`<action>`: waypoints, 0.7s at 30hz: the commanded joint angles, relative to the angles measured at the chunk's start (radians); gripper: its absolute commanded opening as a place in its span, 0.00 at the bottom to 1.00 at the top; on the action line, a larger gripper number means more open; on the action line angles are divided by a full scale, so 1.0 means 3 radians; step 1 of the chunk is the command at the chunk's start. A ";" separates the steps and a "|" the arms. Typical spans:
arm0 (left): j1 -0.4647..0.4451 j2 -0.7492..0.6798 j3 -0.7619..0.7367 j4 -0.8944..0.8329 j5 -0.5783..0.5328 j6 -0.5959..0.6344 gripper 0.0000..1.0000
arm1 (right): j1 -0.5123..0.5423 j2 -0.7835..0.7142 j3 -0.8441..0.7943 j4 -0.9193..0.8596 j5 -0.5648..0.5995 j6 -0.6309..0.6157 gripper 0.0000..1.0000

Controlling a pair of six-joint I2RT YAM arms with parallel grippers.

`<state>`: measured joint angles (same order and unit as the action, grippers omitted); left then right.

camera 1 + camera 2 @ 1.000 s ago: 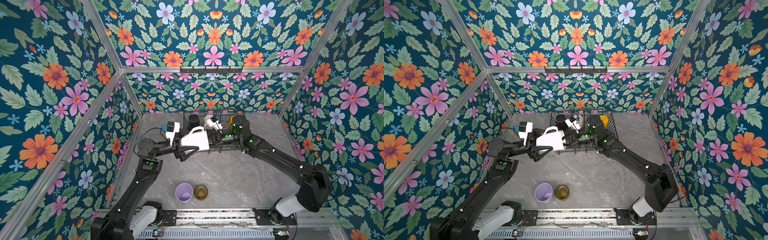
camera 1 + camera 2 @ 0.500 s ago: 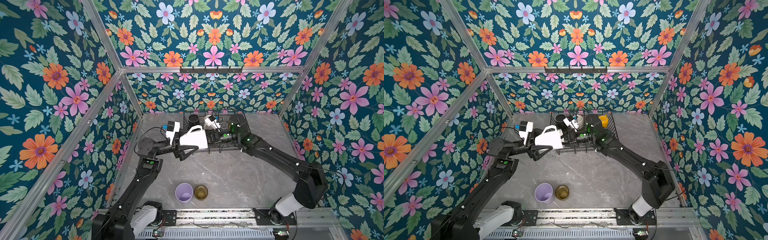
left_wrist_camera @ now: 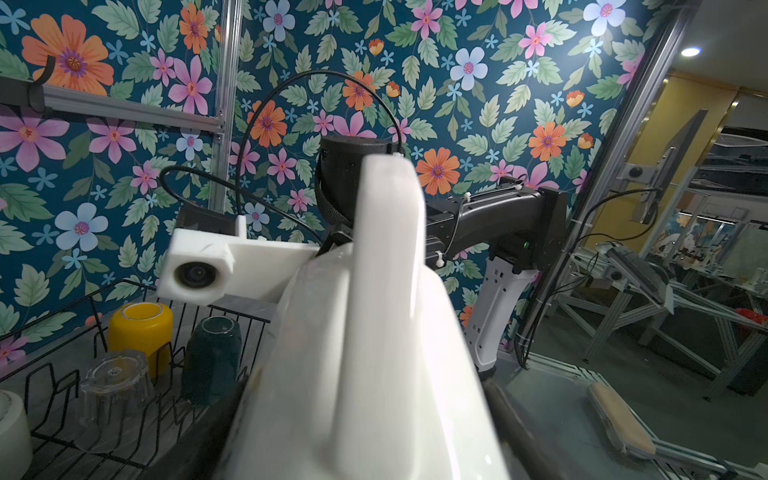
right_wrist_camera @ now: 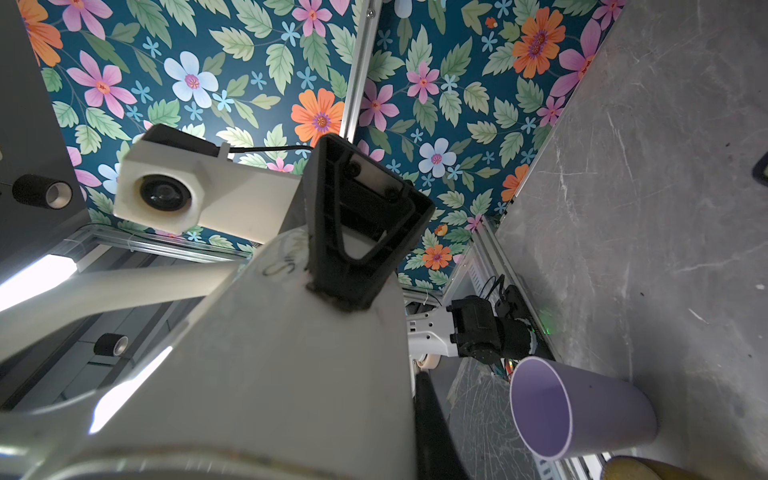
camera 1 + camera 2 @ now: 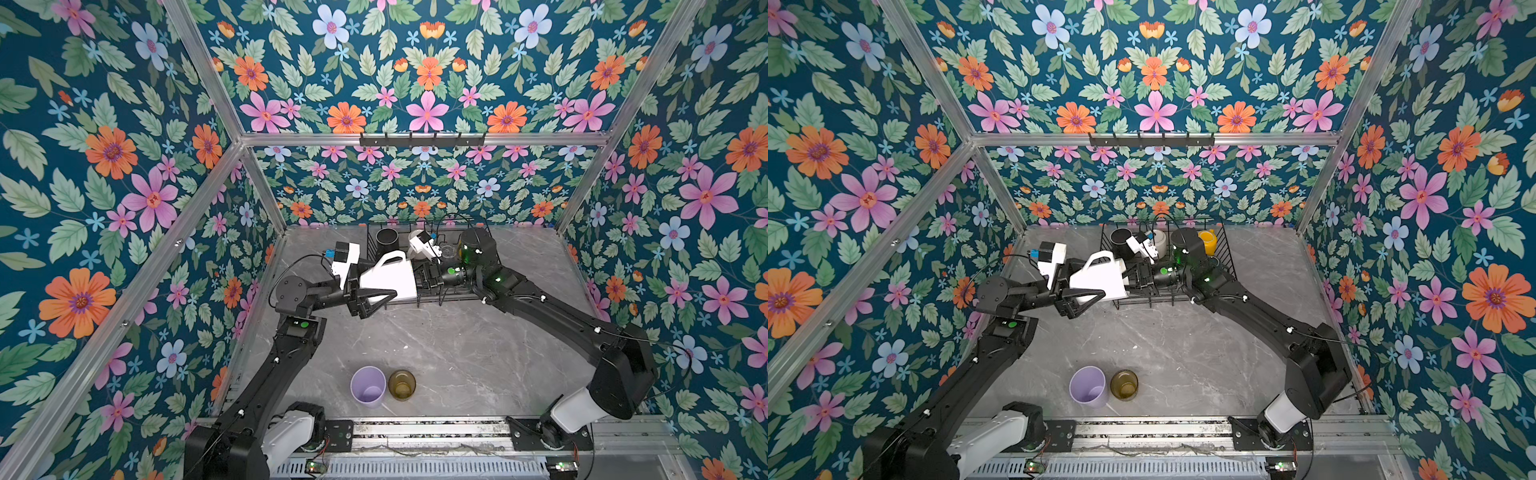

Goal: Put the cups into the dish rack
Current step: 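Open the right gripper and release the white mug to the left gripper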

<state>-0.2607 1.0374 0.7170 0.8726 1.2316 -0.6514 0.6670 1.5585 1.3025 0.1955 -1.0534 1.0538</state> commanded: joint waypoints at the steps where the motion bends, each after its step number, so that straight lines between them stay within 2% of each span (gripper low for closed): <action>1: -0.0010 -0.0009 0.0018 -0.0032 0.0058 0.0047 0.51 | 0.0019 -0.0061 0.0050 0.0203 -0.0028 -0.0068 0.00; 2: -0.0010 -0.0009 0.0018 -0.0047 0.0055 0.0055 0.47 | 0.0009 -0.0069 0.0043 0.0182 -0.0017 -0.0075 0.00; 4: -0.0010 -0.0012 0.0023 -0.0063 0.0057 0.0070 0.34 | -0.0006 -0.0087 0.0045 0.0170 0.0004 -0.0072 0.00; 8: -0.0010 -0.0015 0.0024 -0.0069 0.0059 0.0070 0.22 | -0.0017 -0.0087 0.0060 0.0153 -0.0002 -0.0072 0.00; 13: -0.0008 -0.0013 0.0033 -0.0086 0.0070 0.0075 0.18 | -0.0015 -0.0068 0.0081 0.0137 -0.0026 -0.0093 0.00; 16: -0.0010 -0.0001 0.0044 -0.0105 0.0078 0.0075 0.01 | -0.0028 -0.0066 0.0095 0.0074 -0.0022 -0.0131 0.00; 21: -0.0010 -0.0005 0.0063 -0.0117 0.0022 0.0090 0.00 | -0.0050 -0.0077 0.0091 -0.0007 0.0016 -0.0164 0.00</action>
<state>-0.2634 1.0367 0.7284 0.8501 1.2308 -0.6350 0.6552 1.5448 1.3174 0.1299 -1.0462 1.0248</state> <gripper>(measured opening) 0.821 0.093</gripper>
